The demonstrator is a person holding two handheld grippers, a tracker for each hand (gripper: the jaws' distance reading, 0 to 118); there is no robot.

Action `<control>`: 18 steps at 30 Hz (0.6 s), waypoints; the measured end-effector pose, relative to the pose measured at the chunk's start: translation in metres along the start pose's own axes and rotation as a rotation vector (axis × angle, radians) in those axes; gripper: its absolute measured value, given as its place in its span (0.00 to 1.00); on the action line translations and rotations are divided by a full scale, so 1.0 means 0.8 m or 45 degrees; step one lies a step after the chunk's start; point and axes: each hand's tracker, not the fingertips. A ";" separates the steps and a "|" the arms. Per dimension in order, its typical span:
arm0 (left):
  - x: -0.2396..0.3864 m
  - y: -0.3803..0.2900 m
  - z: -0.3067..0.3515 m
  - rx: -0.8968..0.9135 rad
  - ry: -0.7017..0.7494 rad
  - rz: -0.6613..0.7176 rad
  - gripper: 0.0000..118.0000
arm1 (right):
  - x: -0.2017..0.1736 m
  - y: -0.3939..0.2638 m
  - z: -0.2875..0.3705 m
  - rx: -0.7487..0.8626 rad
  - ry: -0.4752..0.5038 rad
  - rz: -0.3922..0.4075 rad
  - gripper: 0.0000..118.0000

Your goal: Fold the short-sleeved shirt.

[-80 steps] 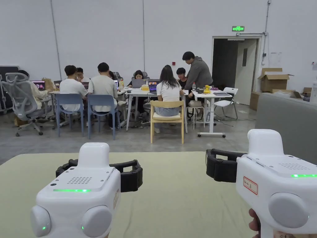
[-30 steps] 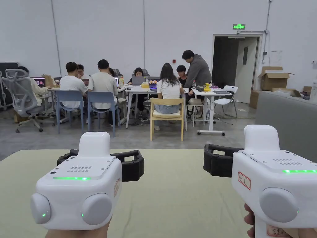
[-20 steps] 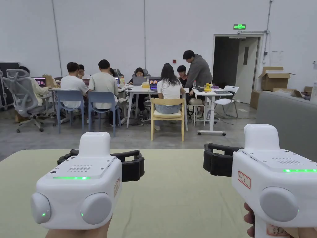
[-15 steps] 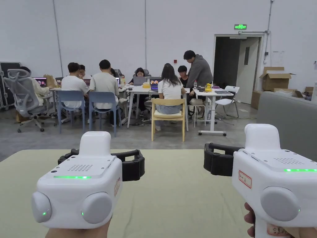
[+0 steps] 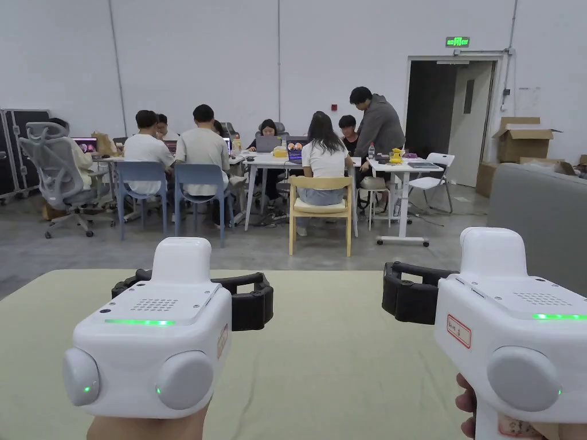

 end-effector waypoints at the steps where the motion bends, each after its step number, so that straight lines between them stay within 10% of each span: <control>1: 0.000 0.001 -0.001 0.000 -0.003 0.000 1.00 | 0.000 0.000 0.000 -0.001 -0.001 -0.003 1.00; 18: 0.001 0.002 0.000 -0.002 -0.017 0.011 1.00 | -0.003 -0.001 0.002 -0.009 -0.005 0.023 1.00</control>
